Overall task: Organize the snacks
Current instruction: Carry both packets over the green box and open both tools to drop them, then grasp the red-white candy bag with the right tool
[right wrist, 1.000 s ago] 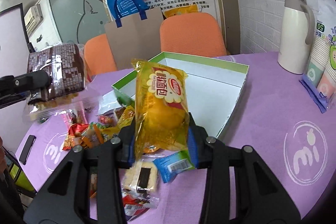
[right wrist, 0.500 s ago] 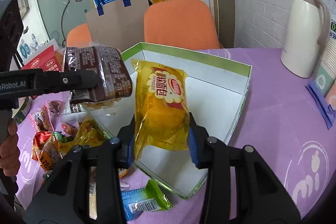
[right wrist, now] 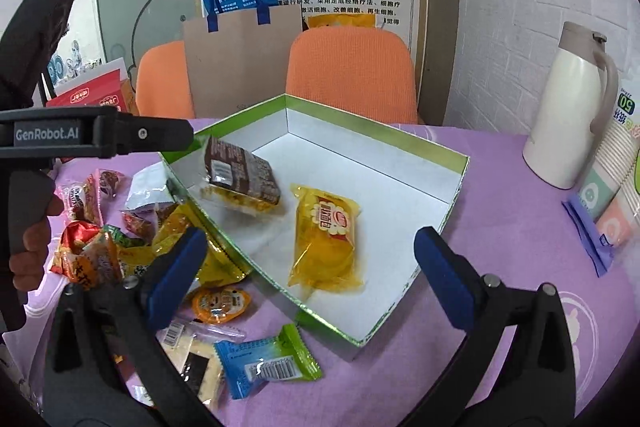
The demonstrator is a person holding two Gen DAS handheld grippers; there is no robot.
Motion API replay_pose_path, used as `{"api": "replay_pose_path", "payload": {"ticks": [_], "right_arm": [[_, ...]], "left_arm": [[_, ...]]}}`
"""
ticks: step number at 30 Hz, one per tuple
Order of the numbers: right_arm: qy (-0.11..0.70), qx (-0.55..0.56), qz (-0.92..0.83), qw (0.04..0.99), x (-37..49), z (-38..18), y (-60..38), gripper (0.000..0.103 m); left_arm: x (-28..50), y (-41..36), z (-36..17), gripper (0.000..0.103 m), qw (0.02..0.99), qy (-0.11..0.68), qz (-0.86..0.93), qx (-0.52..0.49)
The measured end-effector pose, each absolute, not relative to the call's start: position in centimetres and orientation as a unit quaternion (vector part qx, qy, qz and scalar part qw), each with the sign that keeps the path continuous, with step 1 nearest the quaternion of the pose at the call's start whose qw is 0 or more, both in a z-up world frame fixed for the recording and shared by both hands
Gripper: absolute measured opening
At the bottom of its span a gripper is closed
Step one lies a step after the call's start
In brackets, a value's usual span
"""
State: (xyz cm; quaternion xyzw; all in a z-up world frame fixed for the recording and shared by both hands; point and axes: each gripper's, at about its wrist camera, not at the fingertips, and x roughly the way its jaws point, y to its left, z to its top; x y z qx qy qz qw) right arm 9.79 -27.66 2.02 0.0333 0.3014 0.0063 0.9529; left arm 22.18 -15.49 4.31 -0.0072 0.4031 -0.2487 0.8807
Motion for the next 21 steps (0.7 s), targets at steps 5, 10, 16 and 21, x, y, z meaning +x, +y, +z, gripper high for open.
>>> {"api": "replay_pose_path", "payload": {"ticks": [5, 10, 16, 21], "right_arm": [[0.277, 0.027, 0.027, 0.960, 6.2, 4.6, -25.9, 0.103], [0.269, 0.024, 0.059, 0.961, 2.7, 5.3, -24.5, 0.103], [0.304, 0.067, 0.082, 0.947, -0.2, 2.4, -23.8, 0.103], [0.354, 0.081, 0.106, 0.926, -1.5, -1.7, -22.4, 0.103]], "left_arm": [[19.2, -13.8, 7.0, 0.102, 0.895, 0.375, -0.241, 0.002], [15.1, -11.7, 8.8, 0.102, 0.908, 0.357, -0.216, 0.025], [9.4, -8.2, 8.4, 0.102, 0.916, 0.337, -0.218, 0.026], [6.1, -5.3, 5.9, 0.102, 0.909, 0.351, -0.225, 0.005]]}}
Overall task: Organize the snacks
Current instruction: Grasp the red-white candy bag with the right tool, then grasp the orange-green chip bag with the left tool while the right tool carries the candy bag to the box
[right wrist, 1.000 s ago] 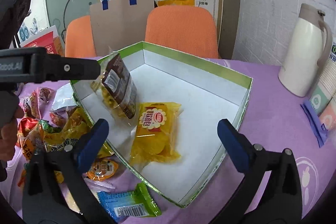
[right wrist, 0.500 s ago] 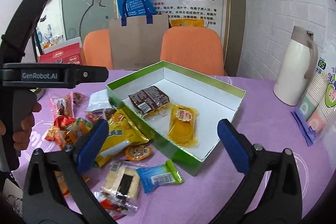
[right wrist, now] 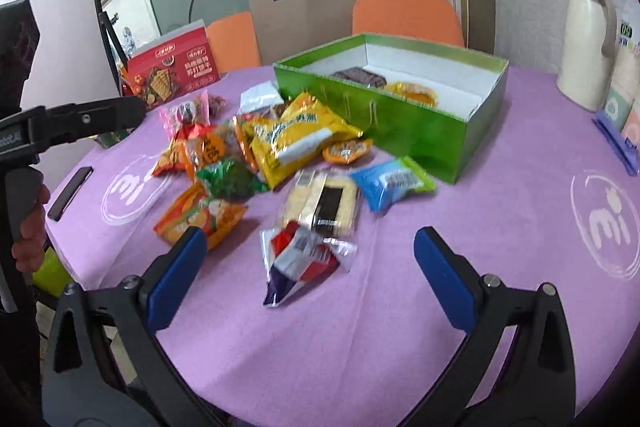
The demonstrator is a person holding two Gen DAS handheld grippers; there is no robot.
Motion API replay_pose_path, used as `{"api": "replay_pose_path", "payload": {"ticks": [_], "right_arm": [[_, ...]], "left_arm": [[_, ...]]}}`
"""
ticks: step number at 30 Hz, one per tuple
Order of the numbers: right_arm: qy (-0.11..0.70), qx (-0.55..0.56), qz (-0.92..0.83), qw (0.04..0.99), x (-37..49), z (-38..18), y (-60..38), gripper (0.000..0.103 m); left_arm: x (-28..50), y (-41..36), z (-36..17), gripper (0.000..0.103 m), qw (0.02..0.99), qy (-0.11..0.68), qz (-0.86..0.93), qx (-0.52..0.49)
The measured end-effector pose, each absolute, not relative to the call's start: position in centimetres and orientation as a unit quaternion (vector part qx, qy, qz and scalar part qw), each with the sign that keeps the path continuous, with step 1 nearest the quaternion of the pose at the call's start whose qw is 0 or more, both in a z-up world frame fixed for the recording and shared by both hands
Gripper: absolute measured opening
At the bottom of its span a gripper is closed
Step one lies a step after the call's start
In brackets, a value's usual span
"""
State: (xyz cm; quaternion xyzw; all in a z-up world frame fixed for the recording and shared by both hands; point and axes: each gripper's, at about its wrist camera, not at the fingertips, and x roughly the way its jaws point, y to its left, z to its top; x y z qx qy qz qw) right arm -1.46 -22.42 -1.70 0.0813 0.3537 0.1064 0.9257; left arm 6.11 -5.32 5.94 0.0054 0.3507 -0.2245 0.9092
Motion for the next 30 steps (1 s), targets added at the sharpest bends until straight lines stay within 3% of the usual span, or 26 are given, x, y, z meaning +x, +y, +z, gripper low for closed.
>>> {"api": "replay_pose_path", "payload": {"ticks": [6, 9, 13, 22, 24, 26, 30], "right_arm": [[0.386, 0.109, 0.117, 0.908, -1.1, -4.1, -20.8, 0.102], [0.391, 0.109, 0.106, 0.908, -0.5, -4.5, -20.2, 0.082], [0.395, 0.123, 0.103, 0.905, -0.6, -5.1, -20.7, 0.033], [0.393, 0.133, 0.091, 0.905, -2.1, -4.8, -22.6, 0.034], [0.390, 0.131, 0.094, 0.907, -2.1, -4.7, -22.5, 0.038], [0.387, 0.132, 0.095, 0.907, -2.0, -4.7, -22.4, 0.049], [0.389, 0.129, 0.099, 0.907, -1.6, -4.8, -22.0, 0.051]], "left_arm": [[3.4, -2.3, 1.4, 0.102, 0.888, 0.394, -0.234, -0.016], [2.8, -1.5, -0.5, 0.102, 0.874, 0.420, -0.242, -0.031], [2.8, -1.7, -1.6, 0.102, 0.866, 0.433, -0.247, -0.035], [5.1, -4.9, -3.3, 0.102, 0.853, 0.449, -0.265, -0.012], [5.5, -5.7, -3.9, 0.102, 0.849, 0.458, -0.263, -0.003], [5.5, -6.1, -4.4, 0.102, 0.846, 0.464, -0.265, 0.005], [5.3, -6.5, -4.9, 0.102, 0.851, 0.456, -0.260, 0.028]]}}
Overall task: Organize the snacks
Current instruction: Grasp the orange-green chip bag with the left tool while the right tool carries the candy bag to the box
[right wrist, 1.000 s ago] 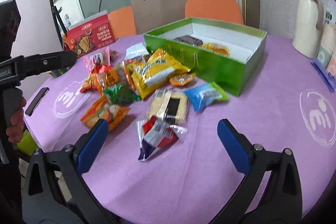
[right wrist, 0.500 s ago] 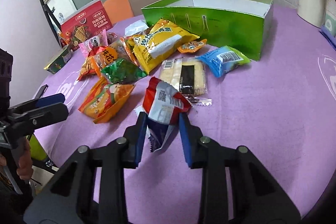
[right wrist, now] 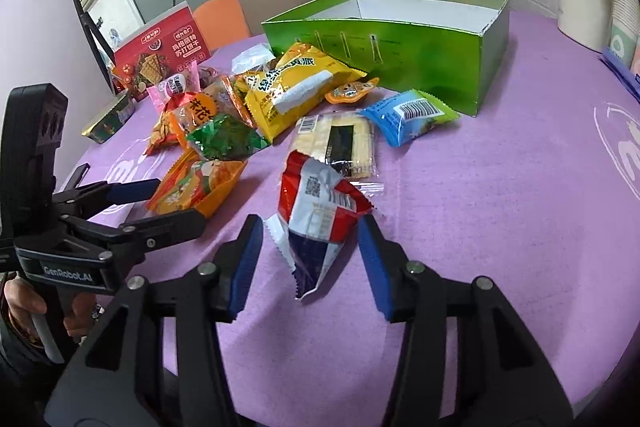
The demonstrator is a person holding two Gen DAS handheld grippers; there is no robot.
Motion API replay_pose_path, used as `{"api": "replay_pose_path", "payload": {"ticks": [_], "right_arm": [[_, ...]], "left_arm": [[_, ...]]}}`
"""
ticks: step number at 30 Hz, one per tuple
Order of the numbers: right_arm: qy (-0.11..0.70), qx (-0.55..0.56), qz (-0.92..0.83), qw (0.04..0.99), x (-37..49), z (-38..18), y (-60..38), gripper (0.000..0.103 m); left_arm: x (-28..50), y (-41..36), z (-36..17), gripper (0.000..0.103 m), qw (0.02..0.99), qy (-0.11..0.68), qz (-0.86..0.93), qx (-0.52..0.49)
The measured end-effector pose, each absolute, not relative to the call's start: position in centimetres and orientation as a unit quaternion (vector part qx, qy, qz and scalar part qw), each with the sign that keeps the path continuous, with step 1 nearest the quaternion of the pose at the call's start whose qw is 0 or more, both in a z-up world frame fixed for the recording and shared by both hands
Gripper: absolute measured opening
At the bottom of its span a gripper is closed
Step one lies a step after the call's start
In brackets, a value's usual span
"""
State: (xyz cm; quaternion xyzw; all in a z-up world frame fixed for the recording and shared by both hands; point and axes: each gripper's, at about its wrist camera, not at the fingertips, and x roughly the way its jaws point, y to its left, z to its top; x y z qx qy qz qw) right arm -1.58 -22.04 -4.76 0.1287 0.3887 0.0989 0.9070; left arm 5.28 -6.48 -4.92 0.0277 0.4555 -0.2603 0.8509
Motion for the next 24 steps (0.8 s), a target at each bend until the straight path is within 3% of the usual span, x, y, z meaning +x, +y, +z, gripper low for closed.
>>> {"api": "replay_pose_path", "payload": {"ticks": [2, 4, 6, 12, 13, 14, 15, 16, 17, 24], "right_arm": [[0.391, 0.125, 0.098, 0.907, -1.4, -4.9, -21.9, 0.051], [0.391, 0.125, 0.098, 0.907, -1.3, -4.9, -21.8, 0.052], [0.390, 0.124, 0.098, 0.907, -1.2, -4.9, -21.8, 0.053], [0.387, 0.115, 0.089, 0.911, -0.8, -4.9, -21.5, 0.057], [0.386, 0.111, 0.086, 0.912, -0.7, -4.9, -21.3, 0.051], [0.389, 0.106, 0.083, 0.911, -0.7, -4.9, -21.2, 0.042], [0.389, 0.107, 0.084, 0.911, -0.7, -4.9, -21.3, 0.040], [0.390, 0.110, 0.087, 0.910, -0.8, -4.9, -21.3, 0.037], [0.390, 0.110, 0.088, 0.910, -0.9, -4.8, -21.3, 0.036], [0.364, 0.109, 0.085, 0.921, -2.2, -2.9, -21.6, 0.035]], "left_arm": [[5.3, -6.4, -4.9, 0.101, 0.851, 0.455, -0.261, 0.028], [5.3, -6.4, -4.8, 0.092, 0.853, 0.452, -0.260, 0.028], [5.5, -6.3, -4.7, 0.090, 0.851, 0.453, -0.263, 0.021], [5.6, -6.2, -4.7, 0.090, 0.854, 0.451, -0.259, 0.015], [5.6, -6.3, -4.7, 0.090, 0.855, 0.450, -0.258, 0.018], [5.6, -6.4, -4.7, 0.087, 0.855, 0.449, -0.257, 0.019], [5.5, -6.3, -4.6, 0.077, 0.856, 0.448, -0.259, 0.019], [5.4, -6.1, -4.4, 0.061, 0.852, 0.448, -0.271, 0.007], [5.3, -5.9, -4.2, 0.056, 0.853, 0.446, -0.271, 0.000], [4.7, -4.8, -3.6, 0.045, 0.853, 0.446, -0.269, -0.025]]}}
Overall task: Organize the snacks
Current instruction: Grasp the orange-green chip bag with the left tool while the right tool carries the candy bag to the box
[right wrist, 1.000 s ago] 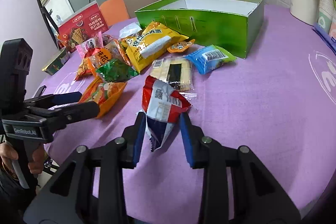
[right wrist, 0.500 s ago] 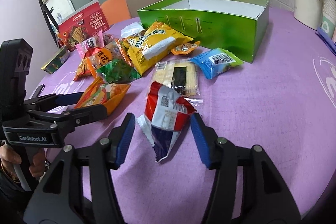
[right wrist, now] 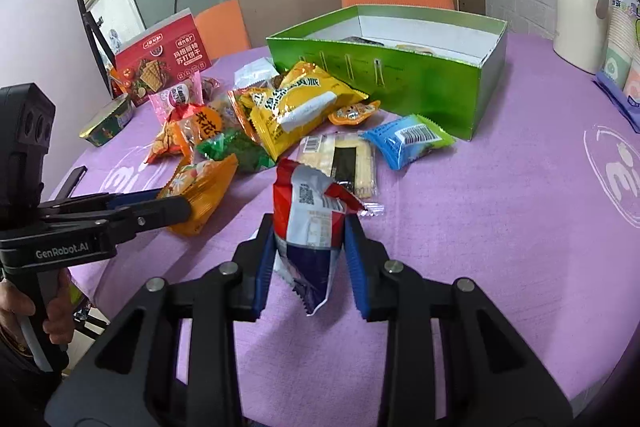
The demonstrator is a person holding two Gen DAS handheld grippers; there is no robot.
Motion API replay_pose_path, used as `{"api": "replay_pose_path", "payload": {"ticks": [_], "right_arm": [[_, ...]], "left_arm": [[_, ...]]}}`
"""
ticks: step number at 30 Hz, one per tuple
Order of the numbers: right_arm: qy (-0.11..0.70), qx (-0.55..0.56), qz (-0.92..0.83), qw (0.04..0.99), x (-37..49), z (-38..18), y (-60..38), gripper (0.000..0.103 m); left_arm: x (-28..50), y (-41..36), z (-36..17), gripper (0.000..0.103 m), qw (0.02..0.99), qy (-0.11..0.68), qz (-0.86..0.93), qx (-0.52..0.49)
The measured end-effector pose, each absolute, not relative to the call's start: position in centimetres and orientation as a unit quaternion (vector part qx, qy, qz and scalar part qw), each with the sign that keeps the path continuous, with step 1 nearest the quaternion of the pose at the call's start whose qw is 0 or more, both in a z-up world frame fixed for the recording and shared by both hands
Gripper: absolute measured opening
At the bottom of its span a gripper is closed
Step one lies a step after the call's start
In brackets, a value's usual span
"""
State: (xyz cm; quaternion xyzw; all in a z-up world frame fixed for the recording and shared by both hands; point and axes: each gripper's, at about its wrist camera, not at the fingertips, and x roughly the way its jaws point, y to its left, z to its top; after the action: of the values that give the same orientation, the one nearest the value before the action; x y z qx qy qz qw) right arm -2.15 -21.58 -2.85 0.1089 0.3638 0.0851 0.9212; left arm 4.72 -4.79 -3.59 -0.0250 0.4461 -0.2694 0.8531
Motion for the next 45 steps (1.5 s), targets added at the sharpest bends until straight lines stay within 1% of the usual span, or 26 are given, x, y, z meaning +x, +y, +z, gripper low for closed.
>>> {"api": "replay_pose_path", "payload": {"ticks": [4, 10, 17, 20, 28, 38, 39, 40, 41, 42, 43, 44, 45], "right_arm": [[0.344, 0.112, 0.088, 0.928, -2.6, -1.3, -21.9, 0.035], [0.304, 0.105, 0.083, 0.943, -2.1, 1.7, -23.0, 0.035], [0.258, 0.100, 0.043, 0.960, 0.0, 4.9, -26.0, 0.036], [0.251, 0.101, 0.023, 0.963, 1.6, 5.2, -27.5, 0.036], [0.258, 0.104, -0.014, 0.960, 5.8, 4.3, -30.5, 0.036], [0.284, 0.091, -0.009, 0.955, 9.7, 1.7, -32.0, 0.038], [0.285, 0.081, -0.006, 0.955, 10.0, 1.5, -31.7, 0.039], [0.286, 0.070, -0.005, 0.956, 10.3, 1.3, -31.4, 0.049], [0.287, 0.058, -0.009, 0.956, 10.3, 1.1, -31.2, 0.068], [0.283, 0.046, -0.015, 0.958, 10.2, 1.0, -30.9, 0.078], [0.275, 0.036, -0.019, 0.960, 9.9, 0.9, -30.8, 0.090], [0.270, 0.029, -0.020, 0.962, 9.6, 0.9, -30.6, 0.093], [0.269, 0.024, -0.020, 0.963, 9.4, 0.9, -30.4, 0.093]], "left_arm": [[4.0, -4.0, -2.1, 0.044, 0.858, 0.432, -0.274, -0.038], [3.0, -4.4, 2.4, 0.044, 0.866, 0.388, -0.314, -0.039], [6.2, -7.6, 7.3, 0.044, 0.871, 0.345, -0.347, -0.037], [8.4, -9.4, 8.4, 0.044, 0.868, 0.342, -0.358, -0.043], [14.7, -14.7, 9.0, 0.044, 0.863, 0.351, -0.361, -0.043], [20.1, -19.0, 5.2, 0.045, 0.850, 0.397, -0.345, -0.030], [20.4, -19.2, 4.8, 0.046, 0.849, 0.400, -0.346, -0.027], [20.6, -19.4, 4.4, 0.050, 0.848, 0.401, -0.345, -0.024], [20.8, -19.5, 4.1, 0.055, 0.850, 0.401, -0.341, -0.020], [20.9, -19.6, 3.8, 0.073, 0.853, 0.401, -0.333, -0.016], [21.0, -19.6, 3.6, 0.093, 0.856, 0.401, -0.327, -0.014], [20.9, -19.4, 3.5, 0.098, 0.861, 0.396, -0.319, -0.017], [20.8, -19.0, 3.5, 0.100, 0.866, 0.387, -0.316, -0.022]]}}
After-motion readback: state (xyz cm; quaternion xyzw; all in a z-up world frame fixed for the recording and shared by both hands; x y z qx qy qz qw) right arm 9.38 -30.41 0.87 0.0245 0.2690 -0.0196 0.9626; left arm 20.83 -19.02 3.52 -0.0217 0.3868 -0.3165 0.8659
